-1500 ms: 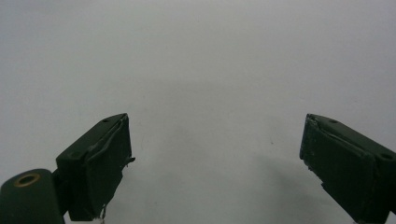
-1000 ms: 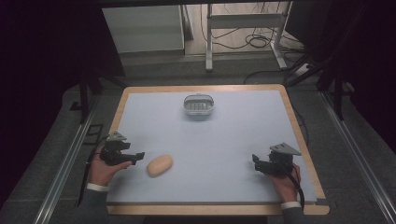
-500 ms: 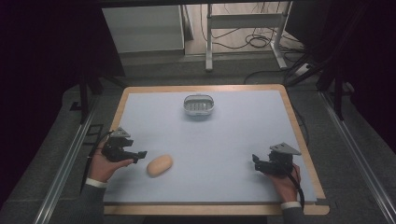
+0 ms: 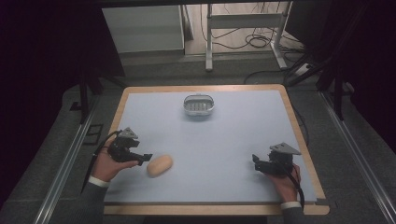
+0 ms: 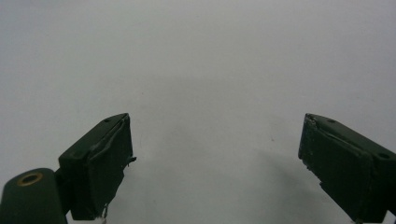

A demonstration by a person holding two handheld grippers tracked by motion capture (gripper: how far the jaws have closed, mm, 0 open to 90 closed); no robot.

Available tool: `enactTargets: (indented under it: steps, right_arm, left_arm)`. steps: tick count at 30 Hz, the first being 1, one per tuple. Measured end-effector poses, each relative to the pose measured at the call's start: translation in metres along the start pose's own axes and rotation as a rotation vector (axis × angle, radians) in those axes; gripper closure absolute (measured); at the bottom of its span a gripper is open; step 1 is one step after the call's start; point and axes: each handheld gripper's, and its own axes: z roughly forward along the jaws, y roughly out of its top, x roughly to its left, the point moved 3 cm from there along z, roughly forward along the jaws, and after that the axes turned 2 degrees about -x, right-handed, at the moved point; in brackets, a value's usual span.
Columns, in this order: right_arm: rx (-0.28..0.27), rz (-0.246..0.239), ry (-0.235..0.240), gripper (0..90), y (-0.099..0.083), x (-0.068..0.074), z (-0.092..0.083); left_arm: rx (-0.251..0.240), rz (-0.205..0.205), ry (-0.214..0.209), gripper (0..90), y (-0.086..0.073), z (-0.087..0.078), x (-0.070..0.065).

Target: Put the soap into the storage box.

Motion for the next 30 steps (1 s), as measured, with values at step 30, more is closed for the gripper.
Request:
enactTargets:
  steps: [30]
  right_arm:
    - [0.005,-0.005,-0.008,9.9,0.0,0.0,0.0]
  left_arm:
    - [0.149,0.1,-0.069,19.7,0.001,0.036,-0.033]
